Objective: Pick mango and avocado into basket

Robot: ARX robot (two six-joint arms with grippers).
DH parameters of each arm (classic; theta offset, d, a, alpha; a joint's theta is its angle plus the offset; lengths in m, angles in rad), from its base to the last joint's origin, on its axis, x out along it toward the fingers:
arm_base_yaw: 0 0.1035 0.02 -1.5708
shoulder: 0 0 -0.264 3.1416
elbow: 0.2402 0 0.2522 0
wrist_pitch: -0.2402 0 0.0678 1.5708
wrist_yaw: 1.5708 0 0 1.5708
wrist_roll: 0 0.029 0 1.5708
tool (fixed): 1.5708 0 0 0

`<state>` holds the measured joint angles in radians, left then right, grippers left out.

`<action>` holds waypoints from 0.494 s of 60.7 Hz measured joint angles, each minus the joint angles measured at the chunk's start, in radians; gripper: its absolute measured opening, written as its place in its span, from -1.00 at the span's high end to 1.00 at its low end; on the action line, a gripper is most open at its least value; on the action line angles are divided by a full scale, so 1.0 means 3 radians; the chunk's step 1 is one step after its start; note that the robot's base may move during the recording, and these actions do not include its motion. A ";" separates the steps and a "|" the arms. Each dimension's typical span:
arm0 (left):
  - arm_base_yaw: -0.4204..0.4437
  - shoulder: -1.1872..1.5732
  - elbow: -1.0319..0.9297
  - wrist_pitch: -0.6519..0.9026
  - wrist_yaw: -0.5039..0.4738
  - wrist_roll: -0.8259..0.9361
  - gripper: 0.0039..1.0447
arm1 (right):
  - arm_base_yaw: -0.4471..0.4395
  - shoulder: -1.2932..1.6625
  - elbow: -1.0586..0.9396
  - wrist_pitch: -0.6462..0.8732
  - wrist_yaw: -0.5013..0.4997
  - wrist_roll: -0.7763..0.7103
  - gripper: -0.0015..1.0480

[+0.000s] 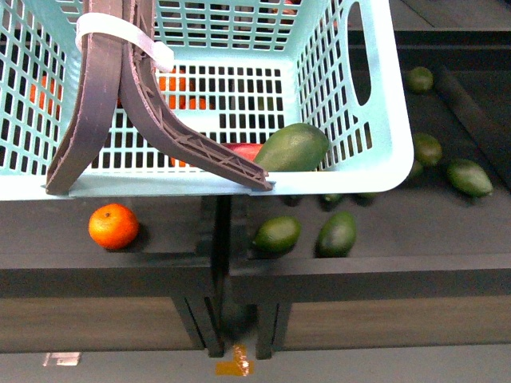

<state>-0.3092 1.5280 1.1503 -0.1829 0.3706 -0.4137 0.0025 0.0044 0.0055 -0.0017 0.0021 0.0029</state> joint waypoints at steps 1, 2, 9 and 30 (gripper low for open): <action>0.0000 0.0000 0.0000 0.0000 0.0000 0.0003 0.90 | 0.0000 0.0000 0.0000 -0.0001 0.0000 0.0000 -0.85; -0.0001 0.0000 0.0000 0.0001 0.0001 0.0003 0.90 | 0.0000 0.0000 0.0000 0.0000 -0.0001 0.0000 -0.85; 0.0010 0.0000 0.0000 0.0000 -0.0029 0.0004 0.90 | 0.0000 0.0000 -0.0001 -0.0001 -0.0003 0.0000 -0.85; 0.0033 0.0003 -0.0001 0.0000 -0.0043 0.0020 0.90 | 0.0000 0.0000 -0.0001 -0.0003 -0.0001 -0.0001 -0.85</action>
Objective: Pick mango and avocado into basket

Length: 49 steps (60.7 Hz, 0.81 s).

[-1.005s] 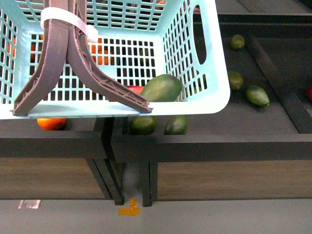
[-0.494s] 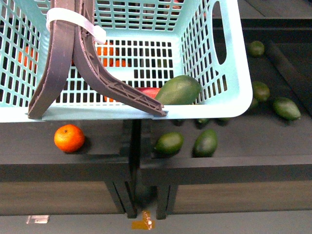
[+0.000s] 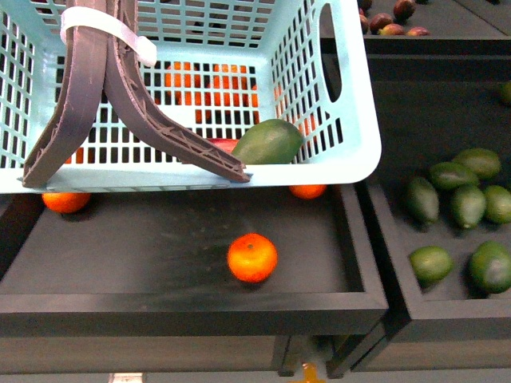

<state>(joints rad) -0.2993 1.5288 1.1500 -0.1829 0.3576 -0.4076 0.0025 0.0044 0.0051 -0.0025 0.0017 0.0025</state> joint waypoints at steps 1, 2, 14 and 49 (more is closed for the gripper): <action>0.0000 0.0000 0.0000 0.0000 0.0000 -0.0001 0.90 | 0.0000 0.0000 0.0001 0.0001 0.0001 0.0001 -0.85; -0.0001 0.0000 0.0000 0.0000 0.0004 -0.0004 0.90 | 0.0000 0.0000 0.0001 0.0003 0.0003 0.0001 -0.85; -0.0011 0.0000 0.0000 0.0000 0.0014 -0.0014 0.90 | -0.0001 0.0000 0.0001 0.0003 0.0001 0.0001 -0.85; 0.0053 0.0001 0.0000 0.0000 -0.0043 -0.0008 0.90 | -0.0009 0.0000 0.0000 0.0000 -0.0034 -0.0003 -0.85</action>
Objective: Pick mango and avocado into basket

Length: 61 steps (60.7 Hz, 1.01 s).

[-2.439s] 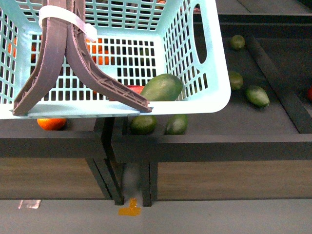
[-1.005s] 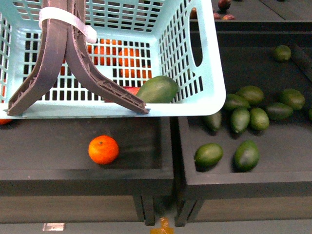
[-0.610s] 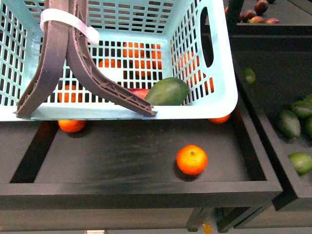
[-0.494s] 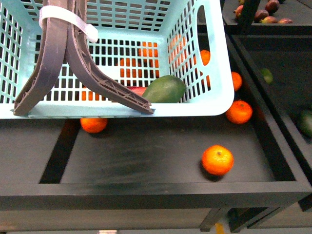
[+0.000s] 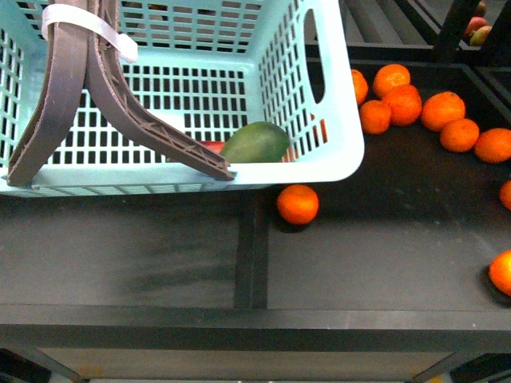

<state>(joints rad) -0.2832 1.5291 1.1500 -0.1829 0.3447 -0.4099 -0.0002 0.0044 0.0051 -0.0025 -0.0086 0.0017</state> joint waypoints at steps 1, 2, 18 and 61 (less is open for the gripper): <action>0.0004 0.0001 0.0000 0.0000 -0.0009 -0.0006 0.90 | 0.0000 0.0000 0.0000 0.0000 0.0003 0.0001 -0.85; 0.0008 0.0001 0.0000 0.0000 -0.0027 -0.0010 0.90 | 0.0000 0.0000 0.0000 0.0000 0.0011 0.0001 -0.85; -0.0017 -0.0001 0.0001 0.0000 -0.0031 0.0013 0.90 | 0.0000 0.0000 0.0000 0.0000 0.0022 0.0001 -0.85; -0.0042 -0.0001 0.0001 0.0000 -0.0008 0.0009 0.90 | 0.0000 0.0000 0.0000 0.0000 0.0022 0.0001 -0.85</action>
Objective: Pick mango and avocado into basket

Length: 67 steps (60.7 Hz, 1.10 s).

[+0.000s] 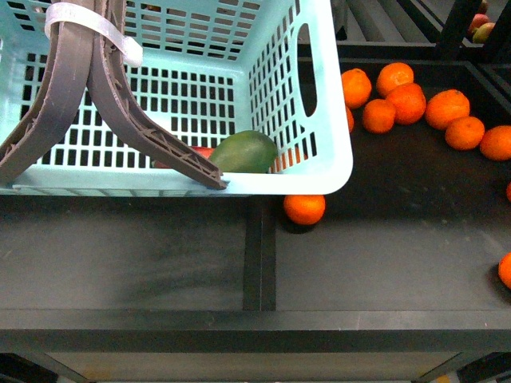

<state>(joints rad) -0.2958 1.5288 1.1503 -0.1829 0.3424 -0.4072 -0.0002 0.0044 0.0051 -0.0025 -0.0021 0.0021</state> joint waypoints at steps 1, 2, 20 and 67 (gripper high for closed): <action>0.0000 0.0000 0.0000 0.0000 0.0004 -0.0001 0.90 | 0.0000 0.0000 0.0000 0.0000 0.0001 0.0000 -0.85; -0.0001 0.0000 0.0000 0.0000 0.0008 -0.0003 0.90 | 0.0000 0.0000 0.0000 0.0000 0.0000 0.0000 -0.85; 0.0022 0.0341 -0.0088 0.1144 0.0484 0.0716 0.90 | 0.0000 0.0000 0.0000 0.0000 0.0000 0.0000 -0.85; 0.0736 0.2444 0.2453 0.0188 -0.2166 -0.2463 0.90 | 0.0000 0.0000 0.0000 0.0000 0.0001 0.0000 -0.85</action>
<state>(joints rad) -0.0750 2.2620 1.8862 -0.1265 -0.3073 -1.1461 -0.0002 0.0044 0.0051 -0.0025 -0.0017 0.0021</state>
